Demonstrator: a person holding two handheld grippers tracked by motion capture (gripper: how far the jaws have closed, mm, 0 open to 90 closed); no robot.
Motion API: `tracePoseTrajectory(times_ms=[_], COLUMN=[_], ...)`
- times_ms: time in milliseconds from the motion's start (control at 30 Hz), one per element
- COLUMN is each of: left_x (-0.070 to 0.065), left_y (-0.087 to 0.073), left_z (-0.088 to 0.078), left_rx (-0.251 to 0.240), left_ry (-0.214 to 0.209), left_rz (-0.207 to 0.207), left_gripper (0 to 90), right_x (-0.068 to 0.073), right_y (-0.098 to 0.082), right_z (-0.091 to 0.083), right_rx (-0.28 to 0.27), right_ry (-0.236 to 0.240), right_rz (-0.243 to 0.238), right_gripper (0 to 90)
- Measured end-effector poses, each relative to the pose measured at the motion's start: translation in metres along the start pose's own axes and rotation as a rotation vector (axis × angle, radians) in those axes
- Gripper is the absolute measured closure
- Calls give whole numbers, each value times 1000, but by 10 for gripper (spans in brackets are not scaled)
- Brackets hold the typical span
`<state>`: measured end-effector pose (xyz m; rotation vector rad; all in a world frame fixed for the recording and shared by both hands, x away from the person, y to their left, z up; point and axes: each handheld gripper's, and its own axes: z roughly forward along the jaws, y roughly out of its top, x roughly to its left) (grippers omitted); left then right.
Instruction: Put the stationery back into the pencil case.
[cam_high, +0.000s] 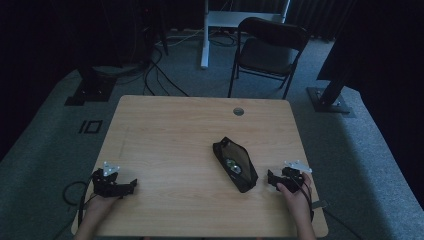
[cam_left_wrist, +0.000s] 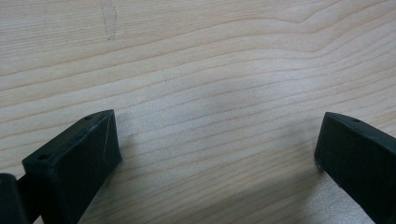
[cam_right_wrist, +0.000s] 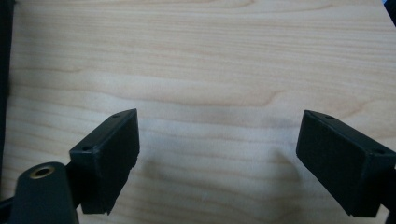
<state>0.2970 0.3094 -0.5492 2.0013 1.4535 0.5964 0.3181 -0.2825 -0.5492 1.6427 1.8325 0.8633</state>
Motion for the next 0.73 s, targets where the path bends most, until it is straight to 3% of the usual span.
tracePoseTrajectory(times_ms=[333, 733], left_x=[0, 0], left_y=[0, 0], left_z=[0, 0], left_rx=[-1, 0], left_ry=[0, 0], left_rz=[-1, -1], left_gripper=[2, 2], right_x=[1, -1], right_y=[-6, -6], right_z=[-2, -3], right_rx=[37, 36], right_ry=[-11, 3], right_rz=[-15, -8], right_gripper=[129, 127])
